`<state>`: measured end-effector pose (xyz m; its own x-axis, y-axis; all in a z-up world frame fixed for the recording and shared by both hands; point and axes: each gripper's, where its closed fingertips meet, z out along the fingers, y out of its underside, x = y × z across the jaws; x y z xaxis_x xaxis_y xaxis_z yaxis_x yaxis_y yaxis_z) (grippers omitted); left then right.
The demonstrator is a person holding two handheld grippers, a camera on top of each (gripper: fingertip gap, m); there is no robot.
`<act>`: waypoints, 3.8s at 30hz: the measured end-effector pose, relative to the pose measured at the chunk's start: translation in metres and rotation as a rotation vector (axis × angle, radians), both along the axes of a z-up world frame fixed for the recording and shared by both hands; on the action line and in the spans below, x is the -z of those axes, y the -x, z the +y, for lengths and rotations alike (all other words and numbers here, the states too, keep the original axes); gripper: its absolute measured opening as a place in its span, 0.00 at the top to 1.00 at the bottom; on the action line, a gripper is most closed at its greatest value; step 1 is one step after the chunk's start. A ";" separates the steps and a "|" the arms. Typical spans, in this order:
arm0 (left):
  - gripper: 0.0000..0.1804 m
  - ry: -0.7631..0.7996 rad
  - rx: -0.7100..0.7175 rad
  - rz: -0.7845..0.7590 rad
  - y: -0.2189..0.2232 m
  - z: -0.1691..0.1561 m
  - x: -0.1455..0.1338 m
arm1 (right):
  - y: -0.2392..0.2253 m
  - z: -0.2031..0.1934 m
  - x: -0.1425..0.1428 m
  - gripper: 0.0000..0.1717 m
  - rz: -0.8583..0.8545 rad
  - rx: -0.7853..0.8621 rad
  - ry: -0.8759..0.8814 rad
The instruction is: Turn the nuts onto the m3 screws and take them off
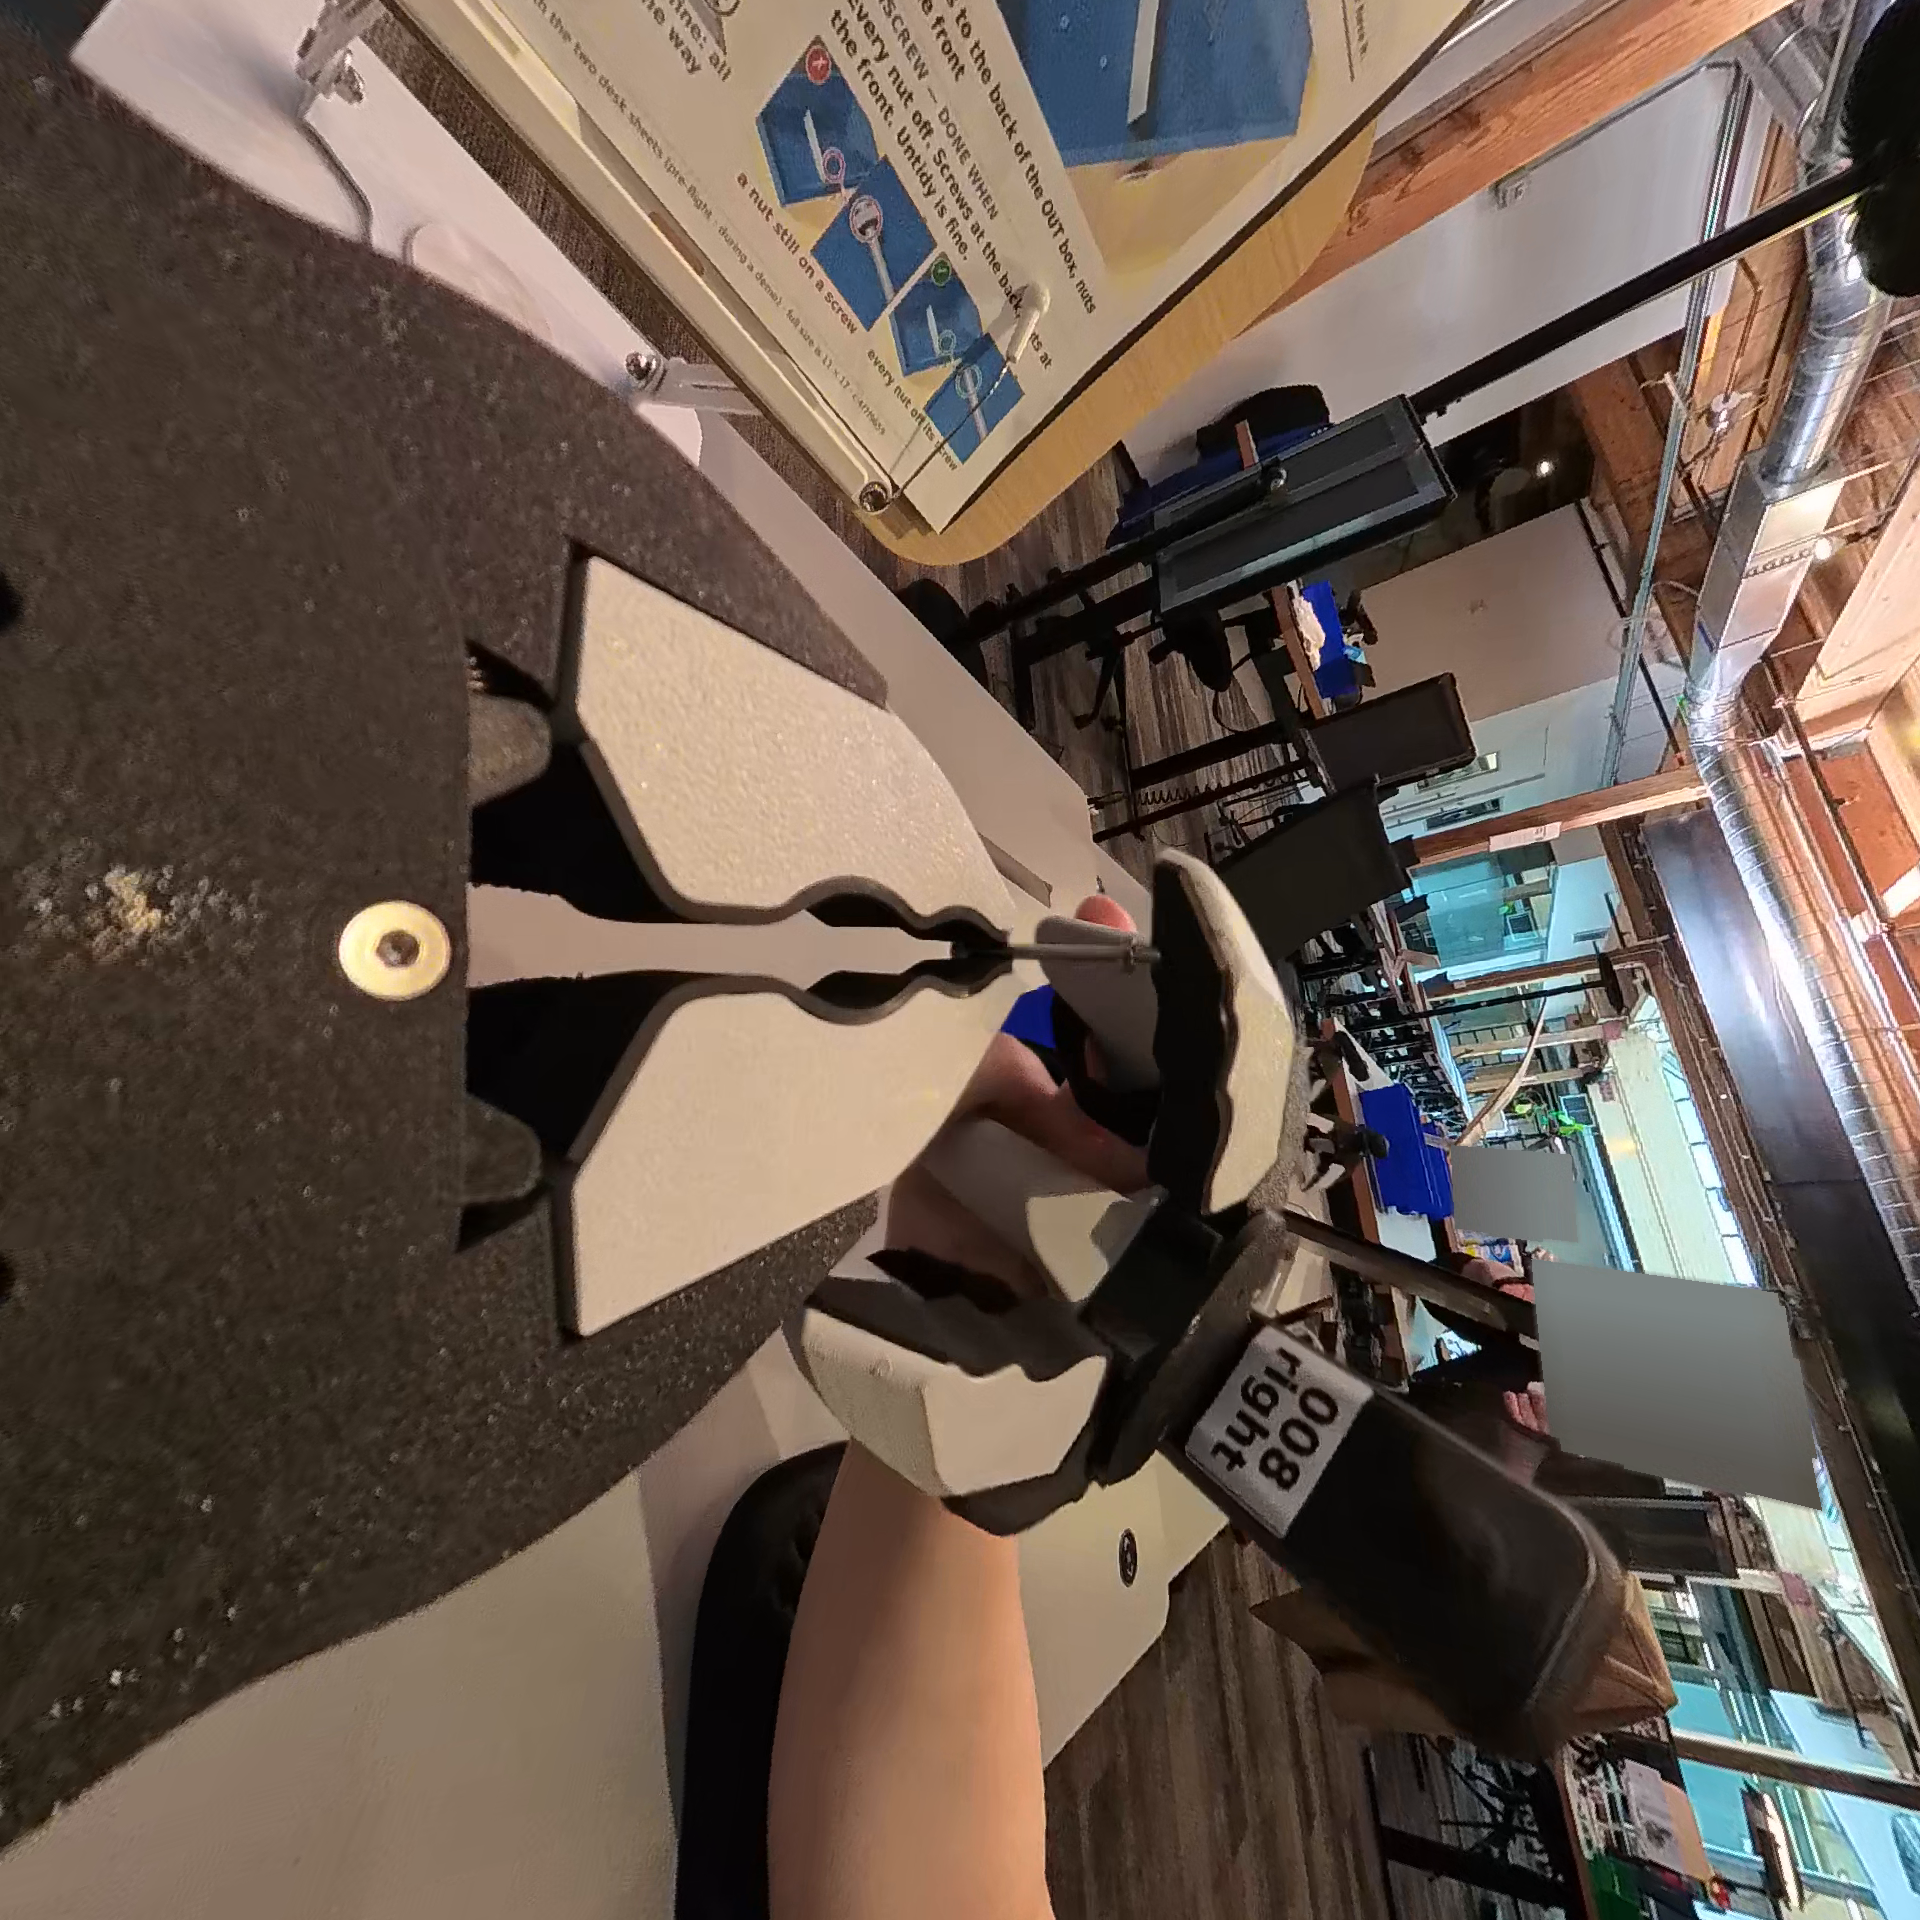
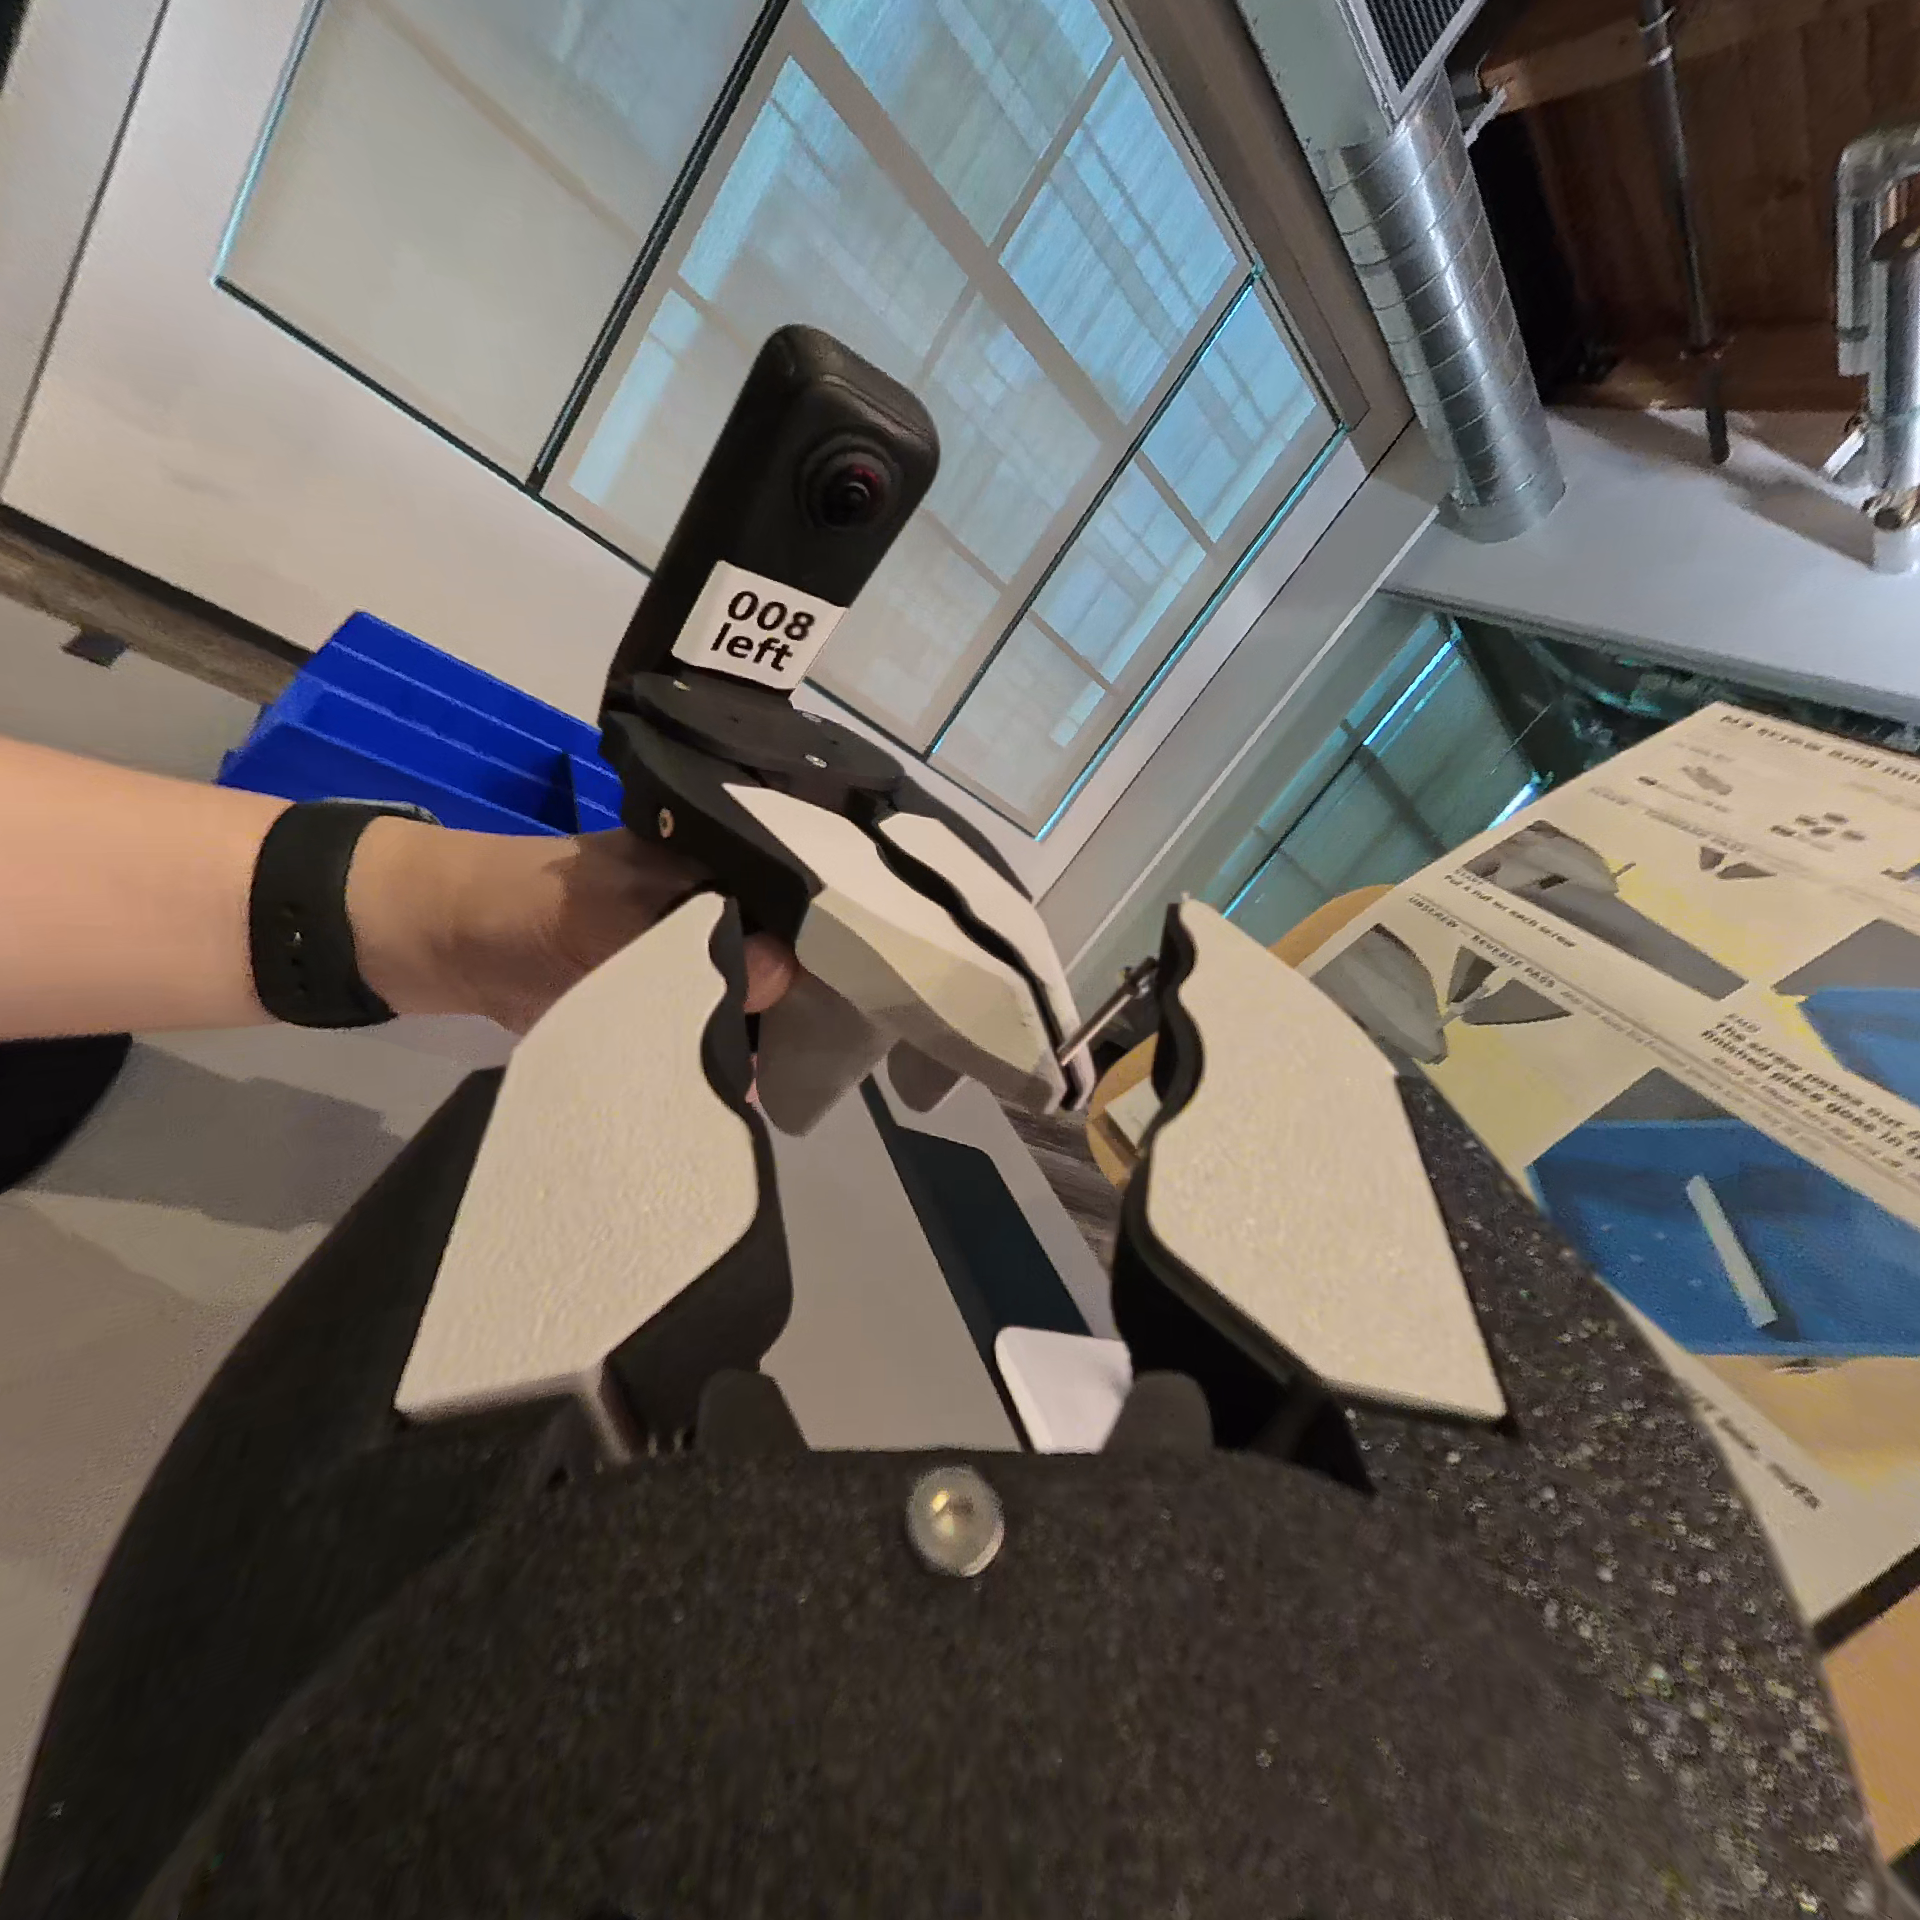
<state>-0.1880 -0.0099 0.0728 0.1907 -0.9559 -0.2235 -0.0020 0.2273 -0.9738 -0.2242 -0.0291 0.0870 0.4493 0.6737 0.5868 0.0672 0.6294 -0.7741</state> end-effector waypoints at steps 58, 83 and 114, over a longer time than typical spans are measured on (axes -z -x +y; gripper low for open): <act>0.99 0.083 -0.006 -0.064 0.008 0.008 -0.009 | 0.001 0.003 -0.006 0.56 0.136 -0.244 0.385; 0.99 0.082 -0.177 -0.042 0.028 0.037 -0.002 | -0.141 0.066 -0.038 0.53 0.374 0.355 0.170; 0.99 -0.012 0.046 0.070 -0.016 -0.010 0.013 | 0.004 -0.007 0.000 0.58 0.154 -0.321 0.352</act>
